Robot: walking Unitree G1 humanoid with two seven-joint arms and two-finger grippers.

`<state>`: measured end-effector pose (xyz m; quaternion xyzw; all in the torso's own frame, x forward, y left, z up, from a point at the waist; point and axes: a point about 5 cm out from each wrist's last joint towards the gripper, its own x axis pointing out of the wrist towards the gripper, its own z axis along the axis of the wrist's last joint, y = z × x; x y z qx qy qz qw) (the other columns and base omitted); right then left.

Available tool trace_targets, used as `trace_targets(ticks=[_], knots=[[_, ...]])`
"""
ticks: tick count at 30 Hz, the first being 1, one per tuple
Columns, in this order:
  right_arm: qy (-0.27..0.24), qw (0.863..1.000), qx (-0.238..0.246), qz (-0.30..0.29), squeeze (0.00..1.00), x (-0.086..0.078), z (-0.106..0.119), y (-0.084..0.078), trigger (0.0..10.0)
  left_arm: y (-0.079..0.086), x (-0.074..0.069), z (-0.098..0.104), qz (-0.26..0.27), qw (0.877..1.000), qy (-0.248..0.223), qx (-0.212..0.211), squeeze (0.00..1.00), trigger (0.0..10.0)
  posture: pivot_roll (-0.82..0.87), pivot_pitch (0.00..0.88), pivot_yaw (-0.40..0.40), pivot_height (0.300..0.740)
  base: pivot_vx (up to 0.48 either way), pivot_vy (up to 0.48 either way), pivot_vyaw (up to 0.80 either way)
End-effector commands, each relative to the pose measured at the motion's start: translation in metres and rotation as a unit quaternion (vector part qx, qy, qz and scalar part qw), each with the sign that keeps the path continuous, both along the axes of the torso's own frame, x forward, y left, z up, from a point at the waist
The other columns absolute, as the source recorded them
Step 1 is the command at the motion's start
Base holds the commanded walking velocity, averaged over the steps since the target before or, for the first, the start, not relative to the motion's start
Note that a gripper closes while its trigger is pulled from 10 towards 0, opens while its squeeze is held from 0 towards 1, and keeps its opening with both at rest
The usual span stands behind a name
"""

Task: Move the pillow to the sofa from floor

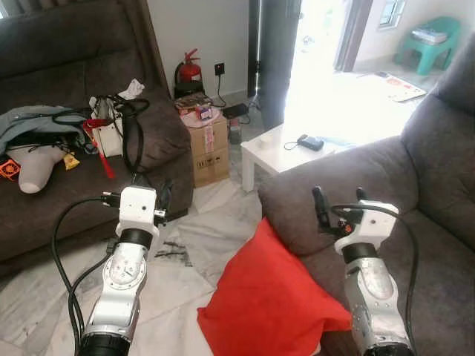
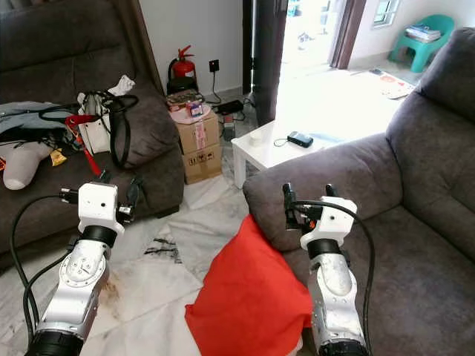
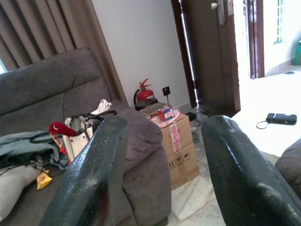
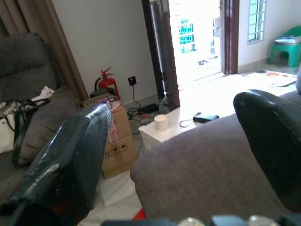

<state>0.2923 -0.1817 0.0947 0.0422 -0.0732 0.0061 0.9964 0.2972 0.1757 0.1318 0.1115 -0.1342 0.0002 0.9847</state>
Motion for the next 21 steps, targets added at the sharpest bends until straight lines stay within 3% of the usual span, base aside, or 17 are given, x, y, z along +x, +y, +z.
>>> trace_targets(ticks=[1,21], knots=[[-0.005,1.0,-0.003,0.011,0.0,0.0,0.002,0.004,10.0,0.001,-0.003,0.0,0.003,1.0,-0.003,-0.001,0.0,10.0,-0.05,0.0,0.038,0.74,0.0,0.0,0.0],[0.014,1.0,0.0,0.013,0.0,0.01,0.005,0.012,10.0,0.003,-0.005,-0.005,0.006,1.0,0.005,-0.002,0.0,10.0,-0.06,0.0,0.034,0.736,0.0,0.0,0.0]])
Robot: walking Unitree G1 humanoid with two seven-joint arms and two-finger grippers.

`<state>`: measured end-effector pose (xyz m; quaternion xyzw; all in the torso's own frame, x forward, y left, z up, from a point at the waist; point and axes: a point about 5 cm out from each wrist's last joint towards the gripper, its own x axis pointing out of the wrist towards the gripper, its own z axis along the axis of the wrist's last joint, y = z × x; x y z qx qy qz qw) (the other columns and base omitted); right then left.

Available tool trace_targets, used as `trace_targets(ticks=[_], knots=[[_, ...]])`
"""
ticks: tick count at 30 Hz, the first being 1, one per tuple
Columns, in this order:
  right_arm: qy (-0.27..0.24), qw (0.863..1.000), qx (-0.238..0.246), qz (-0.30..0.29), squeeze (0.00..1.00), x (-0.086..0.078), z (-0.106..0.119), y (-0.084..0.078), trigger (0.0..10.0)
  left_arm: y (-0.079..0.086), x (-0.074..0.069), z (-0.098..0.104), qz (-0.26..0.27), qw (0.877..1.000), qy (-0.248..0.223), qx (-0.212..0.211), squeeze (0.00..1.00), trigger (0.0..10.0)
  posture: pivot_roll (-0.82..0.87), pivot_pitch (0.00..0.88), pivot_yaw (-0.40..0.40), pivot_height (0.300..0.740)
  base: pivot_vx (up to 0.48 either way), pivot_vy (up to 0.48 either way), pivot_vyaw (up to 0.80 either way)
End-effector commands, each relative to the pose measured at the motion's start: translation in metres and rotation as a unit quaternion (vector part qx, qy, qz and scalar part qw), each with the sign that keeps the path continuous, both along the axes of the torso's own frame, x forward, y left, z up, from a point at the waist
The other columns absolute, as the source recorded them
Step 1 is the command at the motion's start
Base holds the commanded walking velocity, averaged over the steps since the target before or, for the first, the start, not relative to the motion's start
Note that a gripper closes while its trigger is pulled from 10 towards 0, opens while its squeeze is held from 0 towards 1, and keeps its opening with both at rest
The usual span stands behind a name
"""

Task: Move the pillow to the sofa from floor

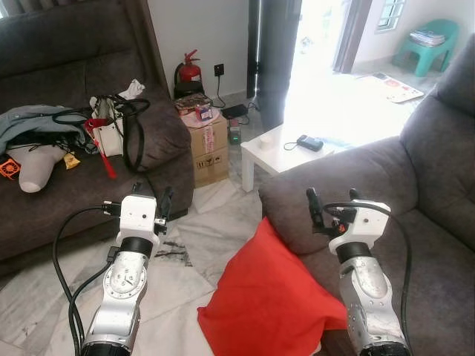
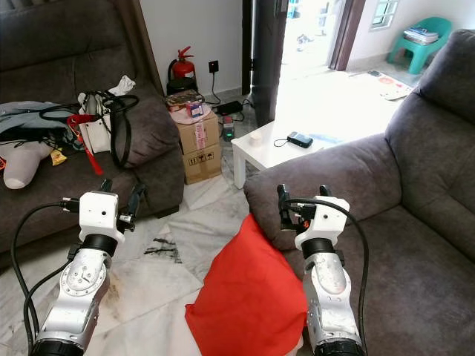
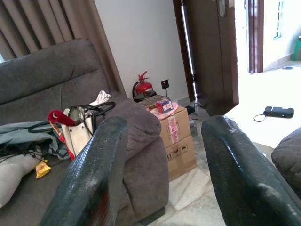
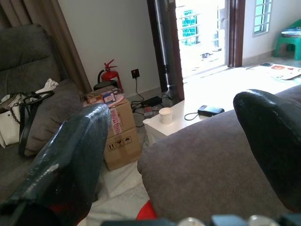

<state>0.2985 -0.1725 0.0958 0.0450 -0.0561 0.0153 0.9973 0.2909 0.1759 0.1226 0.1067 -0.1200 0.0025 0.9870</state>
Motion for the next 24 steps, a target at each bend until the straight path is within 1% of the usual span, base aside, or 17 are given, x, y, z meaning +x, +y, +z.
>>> trace_targets(ticks=[1,4,6,7,20,24], knots=[[-0.003,1.0,-0.002,0.003,0.0,0.004,0.004,0.003,10.0,0.004,0.001,0.005,0.003,1.0,-0.009,0.004,0.0,10.0,-0.06,0.0,0.034,0.732,0.0,0.0,0.0],[-0.003,1.0,-0.003,0.007,0.0,0.003,0.004,0.006,10.0,0.005,0.001,0.004,0.006,1.0,-0.008,0.004,0.0,10.0,-0.06,0.0,0.039,0.719,0.0,0.0,0.0],[-0.001,1.0,-0.006,0.014,0.0,0.003,0.003,0.01,10.0,0.007,0.0,0.004,0.008,1.0,-0.006,0.005,0.0,10.0,-0.05,0.0,0.042,0.702,0.0,0.0,0.0],[-0.001,1.0,-0.006,0.014,0.0,0.003,0.003,0.01,10.0,0.007,0.0,0.004,0.008,1.0,-0.006,0.005,0.0,10.0,-0.05,0.0,0.042,0.702,0.0,0.0,0.0],[0.005,1.0,-0.007,0.023,0.0,0.002,0.001,0.014,10.0,0.011,-0.001,0.004,0.013,1.0,-0.003,0.008,0.0,10.0,-0.04,0.0,0.047,0.632,0.0,0.0,0.0],[0.004,1.0,-0.009,0.027,0.0,0.002,0.001,0.015,10.0,0.011,-0.001,0.004,0.015,1.0,-0.002,0.008,0.0,10.0,-0.04,0.0,0.045,0.619,0.0,0.0,0.0]])
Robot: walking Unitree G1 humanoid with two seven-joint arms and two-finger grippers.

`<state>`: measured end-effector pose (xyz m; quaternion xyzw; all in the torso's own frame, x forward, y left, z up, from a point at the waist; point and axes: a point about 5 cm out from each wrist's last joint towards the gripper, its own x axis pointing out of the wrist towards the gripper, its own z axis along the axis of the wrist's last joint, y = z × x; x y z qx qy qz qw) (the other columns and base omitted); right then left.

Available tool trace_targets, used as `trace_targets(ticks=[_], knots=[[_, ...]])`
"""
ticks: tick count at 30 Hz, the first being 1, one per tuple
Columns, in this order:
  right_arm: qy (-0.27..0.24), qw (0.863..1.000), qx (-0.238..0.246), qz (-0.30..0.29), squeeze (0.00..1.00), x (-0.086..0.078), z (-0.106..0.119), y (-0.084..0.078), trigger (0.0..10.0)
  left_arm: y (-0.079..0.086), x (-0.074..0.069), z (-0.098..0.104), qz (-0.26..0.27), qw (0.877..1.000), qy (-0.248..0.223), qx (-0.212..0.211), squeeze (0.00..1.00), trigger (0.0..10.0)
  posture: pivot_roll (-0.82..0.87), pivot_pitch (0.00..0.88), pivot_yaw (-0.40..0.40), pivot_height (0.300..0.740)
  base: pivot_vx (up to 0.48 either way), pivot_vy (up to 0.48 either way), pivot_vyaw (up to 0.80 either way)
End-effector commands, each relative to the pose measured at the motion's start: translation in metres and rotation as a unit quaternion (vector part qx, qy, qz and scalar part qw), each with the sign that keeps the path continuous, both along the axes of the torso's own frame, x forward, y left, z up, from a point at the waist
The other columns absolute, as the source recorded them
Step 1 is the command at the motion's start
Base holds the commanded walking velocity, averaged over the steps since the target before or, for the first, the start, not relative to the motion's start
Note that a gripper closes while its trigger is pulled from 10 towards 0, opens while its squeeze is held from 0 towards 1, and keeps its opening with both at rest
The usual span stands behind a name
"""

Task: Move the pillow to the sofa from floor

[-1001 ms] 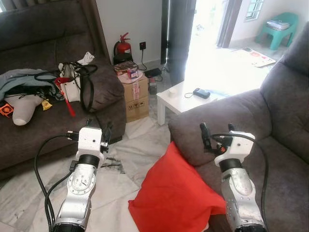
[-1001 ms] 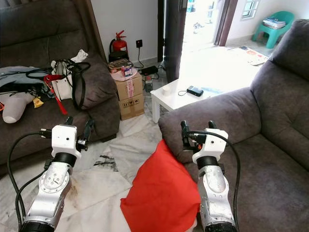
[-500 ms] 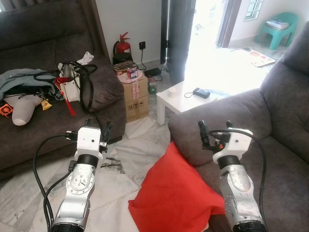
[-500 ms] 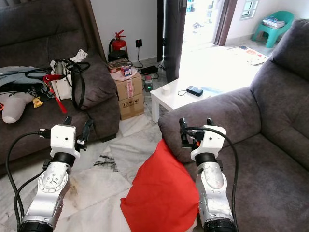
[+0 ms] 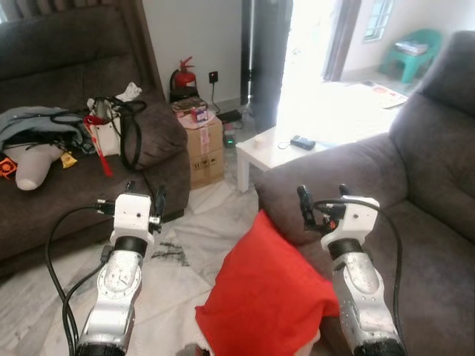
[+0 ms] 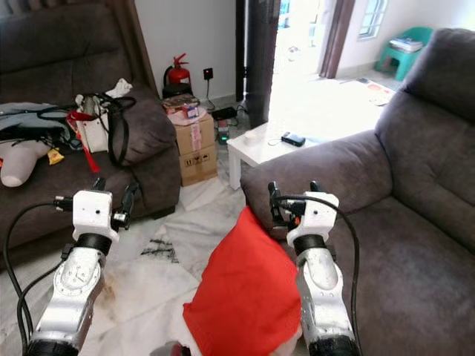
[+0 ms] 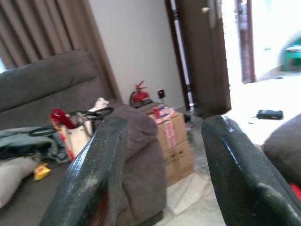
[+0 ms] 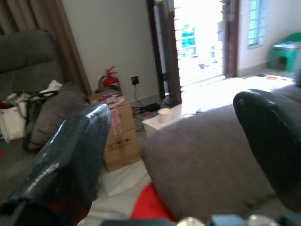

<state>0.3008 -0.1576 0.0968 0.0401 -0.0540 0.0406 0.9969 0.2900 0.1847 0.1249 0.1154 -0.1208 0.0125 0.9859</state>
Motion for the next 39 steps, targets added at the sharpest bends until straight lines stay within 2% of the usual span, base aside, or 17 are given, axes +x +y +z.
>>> trace_targets(ticks=[1,26,37,39], knots=[[0.003,1.0,-0.003,0.003,0.0,0.0,0.0,0.0,10.0,0.002,0.0,0.002,0.004,1.0,0.0,0.001,0.0,10.0,-0.04,0.0,0.045,0.619,0.0,0.0,0.0],[0.023,0.999,-0.022,0.027,0.0,0.003,-0.006,0.001,10.0,0.013,-0.005,-0.011,0.024,0.999,0.027,-0.008,0.0,10.0,-0.05,0.0,0.039,0.619,0.0,0.0,0.0],[0.041,0.998,-0.024,0.03,0.0,0.009,-0.012,-0.001,10.0,0.018,0.003,-0.017,0.035,0.998,0.045,-0.029,0.0,10.0,-0.07,0.0,0.047,0.619,0.0,0.0,0.0],[0.05,0.998,-0.012,0.025,0.0,0.012,-0.015,-0.004,10.0,0.02,0.005,-0.018,0.037,0.998,0.048,-0.033,0.0,10.0,-0.07,0.0,0.051,0.619,0.0,0.0,0.0]])
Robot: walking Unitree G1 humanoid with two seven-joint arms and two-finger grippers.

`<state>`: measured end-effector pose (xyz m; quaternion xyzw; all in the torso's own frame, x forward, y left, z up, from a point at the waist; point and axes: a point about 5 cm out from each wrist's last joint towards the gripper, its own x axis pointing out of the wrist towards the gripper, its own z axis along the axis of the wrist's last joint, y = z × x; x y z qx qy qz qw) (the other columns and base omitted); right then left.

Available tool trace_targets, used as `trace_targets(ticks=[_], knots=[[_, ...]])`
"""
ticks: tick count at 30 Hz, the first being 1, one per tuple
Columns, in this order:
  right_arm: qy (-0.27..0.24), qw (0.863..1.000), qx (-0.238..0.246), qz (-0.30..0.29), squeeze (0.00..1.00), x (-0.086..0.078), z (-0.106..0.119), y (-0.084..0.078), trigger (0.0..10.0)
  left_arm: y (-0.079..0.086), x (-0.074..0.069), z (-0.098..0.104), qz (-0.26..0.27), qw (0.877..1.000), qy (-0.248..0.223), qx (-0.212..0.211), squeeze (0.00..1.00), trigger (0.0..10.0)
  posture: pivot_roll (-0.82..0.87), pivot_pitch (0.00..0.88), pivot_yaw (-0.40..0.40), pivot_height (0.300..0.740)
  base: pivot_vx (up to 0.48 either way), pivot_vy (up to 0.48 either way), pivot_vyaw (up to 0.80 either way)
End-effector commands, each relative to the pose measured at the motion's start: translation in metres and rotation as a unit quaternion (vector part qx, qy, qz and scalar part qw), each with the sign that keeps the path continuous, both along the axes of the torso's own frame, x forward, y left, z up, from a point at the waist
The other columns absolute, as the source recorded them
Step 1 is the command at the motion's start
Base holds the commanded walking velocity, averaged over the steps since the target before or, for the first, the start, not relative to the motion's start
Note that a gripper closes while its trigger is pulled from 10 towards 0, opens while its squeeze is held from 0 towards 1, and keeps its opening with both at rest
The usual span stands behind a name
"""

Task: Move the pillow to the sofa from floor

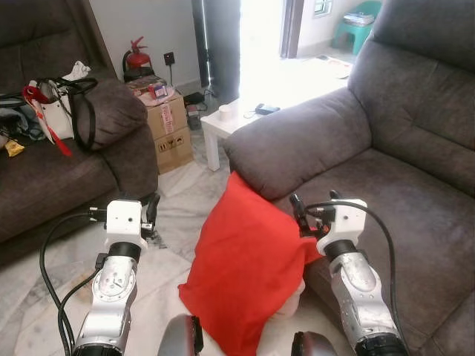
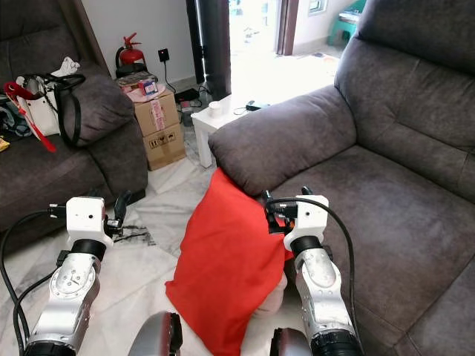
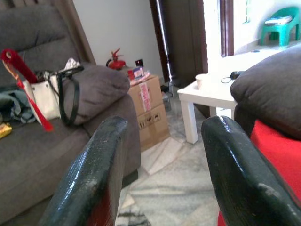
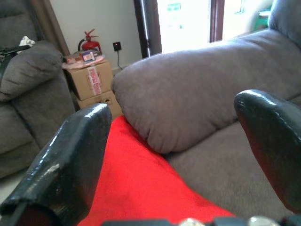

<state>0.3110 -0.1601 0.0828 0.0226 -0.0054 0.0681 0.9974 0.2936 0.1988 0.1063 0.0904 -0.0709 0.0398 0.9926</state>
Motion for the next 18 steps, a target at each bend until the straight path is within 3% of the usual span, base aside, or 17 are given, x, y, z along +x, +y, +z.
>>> trace_targets(ticks=[1,7,11,18], knots=[[0.007,1.0,0.007,-0.007,0.0,0.003,-0.002,-0.004,10.0,0.008,0.003,-0.001,0.01,1.0,0.005,-0.004,0.0,10.0,-0.08,0.0,0.054,0.619,0.0,0.0,0.0],[0.031,0.999,0.001,-0.009,0.0,0.008,-0.013,-0.007,10.0,0.015,0.008,-0.007,0.019,1.0,0.019,-0.013,0.0,10.0,-0.07,0.0,0.057,0.619,0.0,0.0,0.0],[0.078,0.997,-0.003,-0.011,0.0,0.005,-0.033,-0.007,10.0,0.022,0.006,-0.017,0.035,0.998,0.035,-0.026,0.0,10.0,-0.05,0.0,0.052,0.619,0.0,0.0,0.0],[0.06,0.998,0.011,-0.012,0.0,0.011,-0.025,-0.007,10.0,0.03,-0.001,-0.022,0.053,0.998,0.034,-0.027,0.0,10.0,-0.04,0.0,0.044,0.619,0.0,0.0,0.0]])
